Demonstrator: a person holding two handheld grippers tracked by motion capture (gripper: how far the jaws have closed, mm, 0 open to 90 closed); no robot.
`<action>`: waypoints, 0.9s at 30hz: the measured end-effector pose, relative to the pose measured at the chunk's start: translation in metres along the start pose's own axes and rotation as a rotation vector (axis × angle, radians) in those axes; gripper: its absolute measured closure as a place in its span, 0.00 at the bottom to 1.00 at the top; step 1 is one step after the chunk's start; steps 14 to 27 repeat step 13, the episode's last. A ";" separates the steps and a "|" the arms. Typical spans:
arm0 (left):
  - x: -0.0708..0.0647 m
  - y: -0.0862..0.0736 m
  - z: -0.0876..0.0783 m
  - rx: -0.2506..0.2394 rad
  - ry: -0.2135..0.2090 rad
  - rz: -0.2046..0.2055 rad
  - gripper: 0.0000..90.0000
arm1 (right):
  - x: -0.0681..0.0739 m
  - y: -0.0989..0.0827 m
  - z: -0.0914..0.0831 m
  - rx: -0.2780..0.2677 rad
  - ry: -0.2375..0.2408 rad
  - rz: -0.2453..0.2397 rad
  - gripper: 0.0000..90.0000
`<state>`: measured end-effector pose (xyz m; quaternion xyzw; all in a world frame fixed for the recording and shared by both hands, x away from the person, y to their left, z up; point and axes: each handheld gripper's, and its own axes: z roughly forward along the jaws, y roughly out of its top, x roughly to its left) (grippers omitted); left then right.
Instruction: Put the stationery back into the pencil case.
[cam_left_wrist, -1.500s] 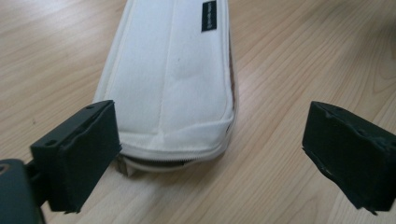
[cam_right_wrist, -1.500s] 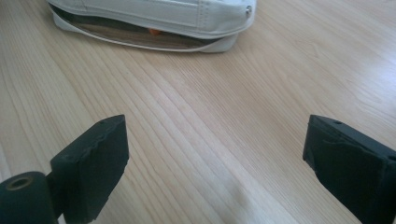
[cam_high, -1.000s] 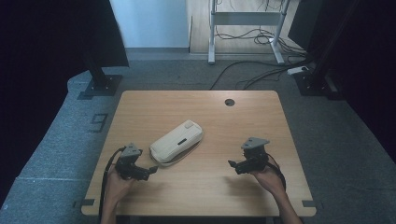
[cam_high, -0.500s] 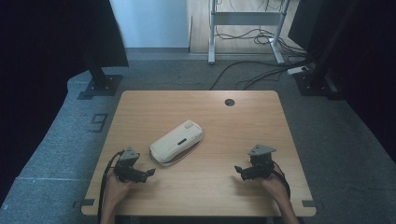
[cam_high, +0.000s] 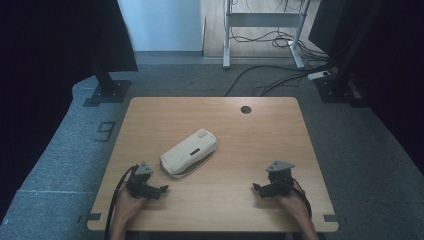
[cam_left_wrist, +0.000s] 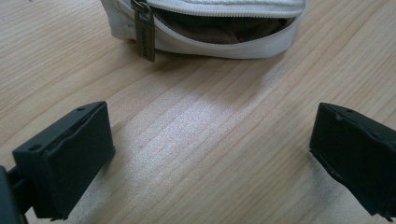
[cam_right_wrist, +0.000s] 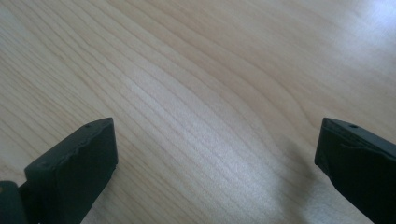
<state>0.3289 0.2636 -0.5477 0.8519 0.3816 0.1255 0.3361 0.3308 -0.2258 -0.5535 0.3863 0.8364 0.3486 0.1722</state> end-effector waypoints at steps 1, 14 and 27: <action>-0.001 0.000 0.001 0.010 0.021 0.012 0.00 | -0.002 -0.003 0.001 -0.004 0.010 0.013 0.00; -0.004 0.001 0.002 0.013 0.045 0.003 0.00 | -0.003 -0.004 0.000 0.001 0.019 0.018 0.00; -0.004 0.001 0.002 0.013 0.045 0.003 0.00 | -0.003 -0.004 0.000 0.001 0.019 0.018 0.00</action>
